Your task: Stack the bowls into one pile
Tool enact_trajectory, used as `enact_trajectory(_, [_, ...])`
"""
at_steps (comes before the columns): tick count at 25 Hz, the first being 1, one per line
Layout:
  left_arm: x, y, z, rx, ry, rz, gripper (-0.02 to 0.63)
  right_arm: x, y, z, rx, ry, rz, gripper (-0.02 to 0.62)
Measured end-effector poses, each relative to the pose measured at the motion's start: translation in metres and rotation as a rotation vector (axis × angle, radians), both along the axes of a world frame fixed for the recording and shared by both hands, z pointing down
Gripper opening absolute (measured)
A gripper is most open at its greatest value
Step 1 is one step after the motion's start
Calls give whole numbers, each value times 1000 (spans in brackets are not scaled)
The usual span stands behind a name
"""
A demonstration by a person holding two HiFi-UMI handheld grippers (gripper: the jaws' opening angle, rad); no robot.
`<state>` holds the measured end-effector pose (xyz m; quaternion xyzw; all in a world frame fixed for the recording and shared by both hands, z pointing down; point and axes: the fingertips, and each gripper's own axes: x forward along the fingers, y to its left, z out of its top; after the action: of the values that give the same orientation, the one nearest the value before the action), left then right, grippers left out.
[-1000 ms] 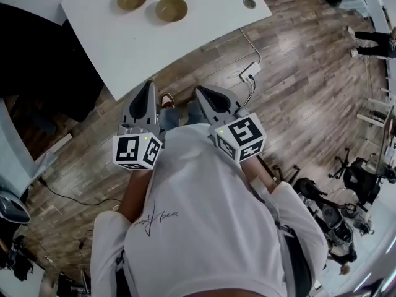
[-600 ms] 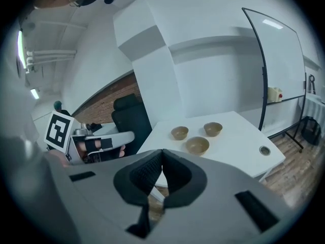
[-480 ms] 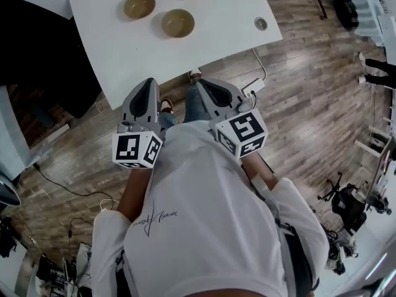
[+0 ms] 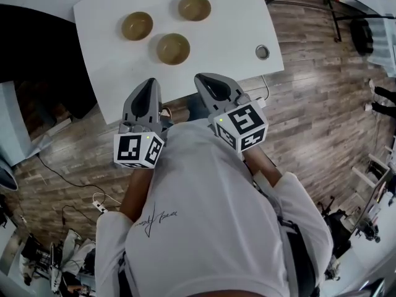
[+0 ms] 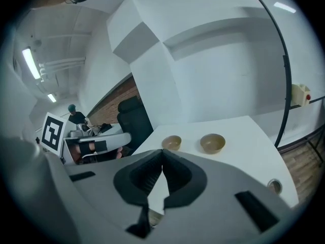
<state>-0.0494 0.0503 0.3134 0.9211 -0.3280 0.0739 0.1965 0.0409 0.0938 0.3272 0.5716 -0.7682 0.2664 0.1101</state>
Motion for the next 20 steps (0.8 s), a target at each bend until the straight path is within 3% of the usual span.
enact_trajectory(10, [34,-23,6,-7,-23,-106,8,52,-37,10,-6,-18,-91,6])
enact_trajectory(20, [32,-38,20,-32,-50,-247,8,60,-66,29,-28,-52,-214,6])
